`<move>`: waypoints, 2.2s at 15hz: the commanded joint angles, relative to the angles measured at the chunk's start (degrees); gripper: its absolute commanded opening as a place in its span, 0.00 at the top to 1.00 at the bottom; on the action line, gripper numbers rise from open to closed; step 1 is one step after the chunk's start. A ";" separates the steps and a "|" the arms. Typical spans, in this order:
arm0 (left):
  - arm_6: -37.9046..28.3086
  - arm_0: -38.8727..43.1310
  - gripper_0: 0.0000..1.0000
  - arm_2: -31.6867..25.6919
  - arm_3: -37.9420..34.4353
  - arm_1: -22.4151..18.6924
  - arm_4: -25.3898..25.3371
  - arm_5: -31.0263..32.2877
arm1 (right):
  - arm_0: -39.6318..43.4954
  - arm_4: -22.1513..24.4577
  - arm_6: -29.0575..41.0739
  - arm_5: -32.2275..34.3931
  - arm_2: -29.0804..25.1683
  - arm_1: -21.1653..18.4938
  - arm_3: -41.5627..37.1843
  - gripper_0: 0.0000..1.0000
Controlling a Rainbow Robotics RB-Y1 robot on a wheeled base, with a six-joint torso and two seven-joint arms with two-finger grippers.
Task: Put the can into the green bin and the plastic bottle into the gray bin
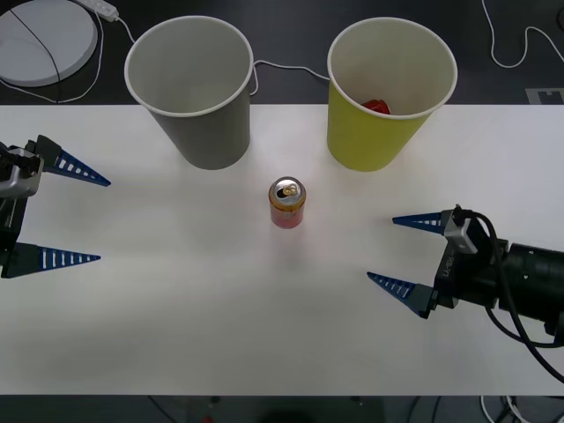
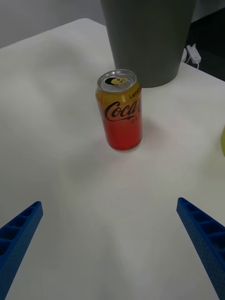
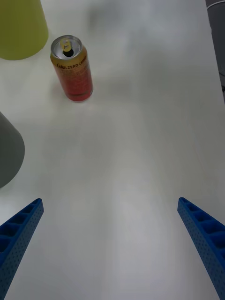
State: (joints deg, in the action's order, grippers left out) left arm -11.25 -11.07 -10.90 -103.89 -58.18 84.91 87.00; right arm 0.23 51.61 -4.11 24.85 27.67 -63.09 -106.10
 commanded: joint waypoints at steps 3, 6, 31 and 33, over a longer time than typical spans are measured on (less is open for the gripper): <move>0.00 0.00 0.00 0.00 0.00 0.00 -0.01 0.01 | -6.47 -7.40 -1.34 -11.67 12.06 0.33 -0.51 0.00; 0.00 0.00 0.00 0.00 0.00 0.00 -0.01 0.01 | -10.69 -9.42 -1.51 -19.23 17.86 1.74 -0.77 0.00; 0.00 0.00 0.00 0.00 0.00 0.00 -0.01 0.01 | -35.12 38.39 58.25 -68.01 53.63 23.27 24.80 0.00; 0.00 0.00 0.00 0.00 0.00 0.00 -0.01 0.01 | -35.56 39.18 58.69 -68.45 53.63 24.77 26.65 0.00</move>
State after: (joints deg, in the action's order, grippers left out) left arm -11.25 -11.07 -10.90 -103.89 -58.18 84.91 87.00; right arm -35.15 90.61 54.46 -43.46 81.30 -38.92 -80.14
